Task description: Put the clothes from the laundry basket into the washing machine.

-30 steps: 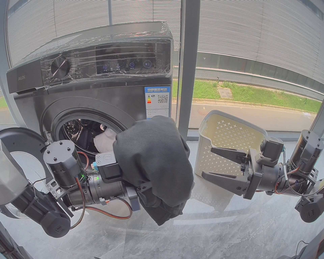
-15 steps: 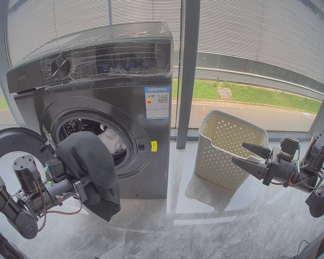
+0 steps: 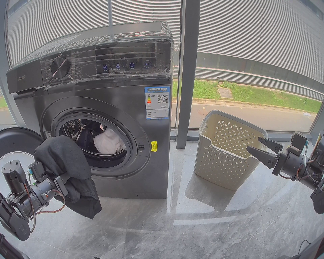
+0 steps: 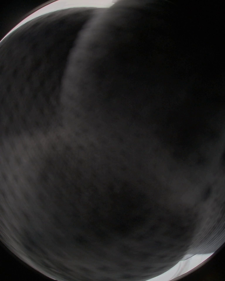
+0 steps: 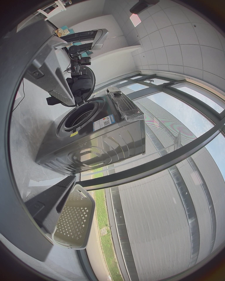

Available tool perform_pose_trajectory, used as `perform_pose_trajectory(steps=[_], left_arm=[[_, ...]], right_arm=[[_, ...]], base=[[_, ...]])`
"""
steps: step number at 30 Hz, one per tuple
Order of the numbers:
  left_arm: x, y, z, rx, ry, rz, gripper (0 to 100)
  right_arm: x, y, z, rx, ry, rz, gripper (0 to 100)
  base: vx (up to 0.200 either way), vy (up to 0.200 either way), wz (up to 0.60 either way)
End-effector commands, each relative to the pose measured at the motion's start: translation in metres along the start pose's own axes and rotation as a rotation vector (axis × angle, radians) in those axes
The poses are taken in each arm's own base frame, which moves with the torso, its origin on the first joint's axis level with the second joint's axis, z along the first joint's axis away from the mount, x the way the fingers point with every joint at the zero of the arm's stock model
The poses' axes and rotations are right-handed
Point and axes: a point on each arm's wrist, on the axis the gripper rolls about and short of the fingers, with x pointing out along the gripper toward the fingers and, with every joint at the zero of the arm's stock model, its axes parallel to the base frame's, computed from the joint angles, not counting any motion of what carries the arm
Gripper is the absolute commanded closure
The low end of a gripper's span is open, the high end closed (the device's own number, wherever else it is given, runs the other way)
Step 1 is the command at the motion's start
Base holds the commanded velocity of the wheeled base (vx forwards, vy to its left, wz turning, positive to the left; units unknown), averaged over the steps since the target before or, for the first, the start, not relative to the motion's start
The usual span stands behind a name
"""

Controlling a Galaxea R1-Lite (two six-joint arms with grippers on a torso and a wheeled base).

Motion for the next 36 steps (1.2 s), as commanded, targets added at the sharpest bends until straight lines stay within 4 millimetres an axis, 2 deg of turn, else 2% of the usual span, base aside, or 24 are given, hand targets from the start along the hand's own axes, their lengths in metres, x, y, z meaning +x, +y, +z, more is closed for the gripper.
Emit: perform_pose_trajectory(steps=[1,11,20,31,36], left_arm=[[-0.003,0.0,-0.002,-0.012,0.004,0.009,100],[-0.004,-0.001,0.0,-0.003,-0.005,0.012,100],[-0.001,0.001,-0.003,-0.011,0.012,0.014,100],[0.008,0.0,-0.01,-0.004,0.05,-0.011,100],[0.016,-0.001,-0.007,0.007,0.049,-0.064,100]], right_arm=[[-0.004,-0.003,0.004,-0.008,-0.019,-0.022,0],[-0.005,-0.003,0.003,-0.005,-0.016,-0.024,0],[-0.005,-0.003,0.003,-0.005,-0.014,-0.025,0],[-0.004,-0.003,0.004,-0.006,-0.016,-0.021,0],[-0.004,-0.004,0.003,-0.005,-0.014,-0.022,0]], base=[[0.0,0.0,0.0],[0.0,0.0,0.0],[0.0,0.2,0.0],[0.0,0.0,0.0],[0.04,0.0,0.0]])
